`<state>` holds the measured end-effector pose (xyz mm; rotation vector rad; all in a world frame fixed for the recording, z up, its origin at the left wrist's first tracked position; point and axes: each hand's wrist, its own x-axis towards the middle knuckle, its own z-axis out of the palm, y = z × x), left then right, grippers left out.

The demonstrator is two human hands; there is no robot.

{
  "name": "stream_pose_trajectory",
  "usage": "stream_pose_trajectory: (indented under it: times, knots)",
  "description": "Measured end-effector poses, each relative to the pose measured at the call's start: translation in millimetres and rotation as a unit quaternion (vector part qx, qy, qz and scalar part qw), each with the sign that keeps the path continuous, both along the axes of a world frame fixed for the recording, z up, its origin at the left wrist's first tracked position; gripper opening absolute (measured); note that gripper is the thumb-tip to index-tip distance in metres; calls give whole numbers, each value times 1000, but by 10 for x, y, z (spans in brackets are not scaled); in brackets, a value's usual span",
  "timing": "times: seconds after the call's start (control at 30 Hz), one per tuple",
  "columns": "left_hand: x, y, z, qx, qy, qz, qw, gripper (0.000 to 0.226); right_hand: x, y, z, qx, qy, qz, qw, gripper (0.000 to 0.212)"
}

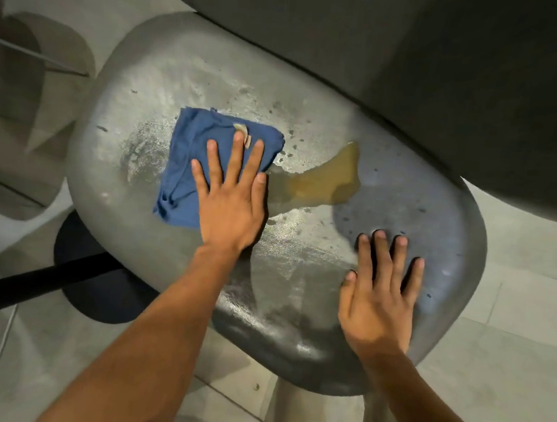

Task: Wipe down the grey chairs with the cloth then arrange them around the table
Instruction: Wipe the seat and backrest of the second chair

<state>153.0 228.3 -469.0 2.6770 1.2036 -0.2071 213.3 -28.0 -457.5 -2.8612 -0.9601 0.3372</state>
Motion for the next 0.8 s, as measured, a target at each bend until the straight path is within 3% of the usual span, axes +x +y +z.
stream_pose_trajectory:
  times: [0.13, 0.37, 0.6, 0.8]
  knots:
    - [-380, 249, 118, 1, 22, -1, 1000, 55, 189, -60, 80, 28, 37, 21, 999, 58]
    - [3, 412, 76, 9, -3, 176, 984, 57, 447, -85, -12, -6, -8, 49, 999, 59]
    - [131, -330, 48, -63, -20, 55, 996, 58, 450, -67, 17, -19, -5, 44, 999, 59]
    - [-246, -1261, 147, -122, -2, 90, 988, 56, 467, -36, 45, -31, 9, 41, 999, 61]
